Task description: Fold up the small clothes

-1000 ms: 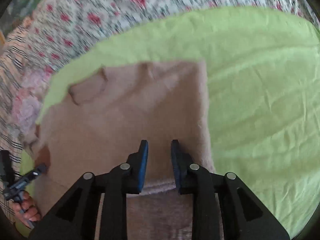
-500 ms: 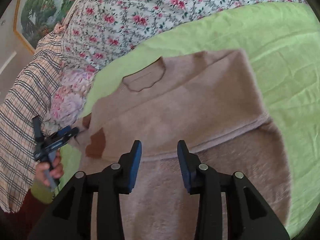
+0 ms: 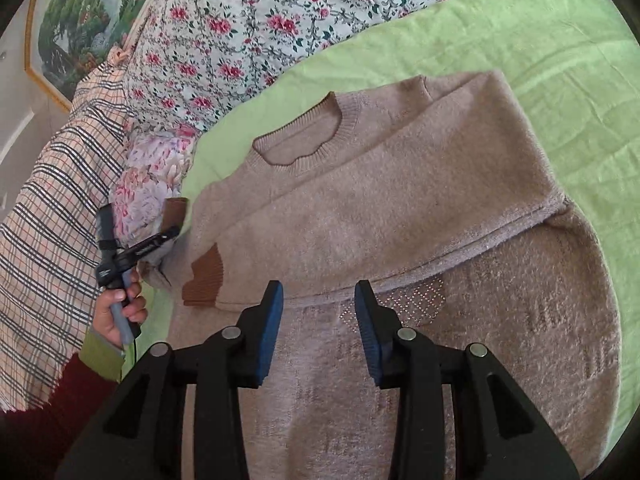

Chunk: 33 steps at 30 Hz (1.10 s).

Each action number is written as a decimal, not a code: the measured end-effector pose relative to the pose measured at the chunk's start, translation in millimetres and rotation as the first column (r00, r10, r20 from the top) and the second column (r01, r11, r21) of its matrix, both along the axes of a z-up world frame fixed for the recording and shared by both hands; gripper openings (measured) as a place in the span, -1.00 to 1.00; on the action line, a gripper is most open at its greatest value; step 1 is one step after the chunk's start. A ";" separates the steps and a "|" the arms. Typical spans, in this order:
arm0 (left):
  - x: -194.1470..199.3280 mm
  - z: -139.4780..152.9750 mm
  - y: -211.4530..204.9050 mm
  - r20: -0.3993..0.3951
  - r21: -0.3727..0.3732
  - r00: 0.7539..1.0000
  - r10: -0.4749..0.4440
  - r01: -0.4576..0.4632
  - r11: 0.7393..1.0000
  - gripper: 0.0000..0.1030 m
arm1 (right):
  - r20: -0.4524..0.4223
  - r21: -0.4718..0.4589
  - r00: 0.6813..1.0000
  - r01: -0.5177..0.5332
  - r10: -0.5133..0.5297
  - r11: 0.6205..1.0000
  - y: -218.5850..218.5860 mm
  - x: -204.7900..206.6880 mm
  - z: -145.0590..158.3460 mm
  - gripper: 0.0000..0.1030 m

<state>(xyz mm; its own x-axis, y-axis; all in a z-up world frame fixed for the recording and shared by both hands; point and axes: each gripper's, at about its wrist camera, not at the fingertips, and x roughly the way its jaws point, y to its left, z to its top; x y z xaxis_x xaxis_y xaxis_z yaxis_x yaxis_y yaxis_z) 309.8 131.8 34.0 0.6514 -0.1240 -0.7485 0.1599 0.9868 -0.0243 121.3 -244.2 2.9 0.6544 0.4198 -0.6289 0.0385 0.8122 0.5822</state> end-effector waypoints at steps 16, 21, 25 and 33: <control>-74.5 34.7 -245.9 0.101 -0.205 0.923 -0.371 0.384 0.900 -0.82 | 0.027 0.031 0.990 0.140 -0.141 0.990 -55.7 -41.8 5.7 -0.25; -65.9 -4.9 -285.8 0.028 -0.199 0.911 -0.411 0.408 0.891 -0.77 | 0.006 0.037 0.985 0.175 -0.175 0.984 -71.0 -46.8 -2.1 -0.25; -63.7 -28.1 -292.7 -0.049 -0.198 0.907 -0.418 0.401 0.894 -0.33 | -0.006 0.052 0.985 0.174 -0.174 0.983 -71.8 -42.0 -7.4 -0.25; -96.9 -17.2 -233.4 -0.020 -0.214 0.938 -0.347 0.335 0.918 0.14 | -0.009 0.068 0.991 0.133 -0.132 0.989 -56.1 -16.6 -10.4 -0.25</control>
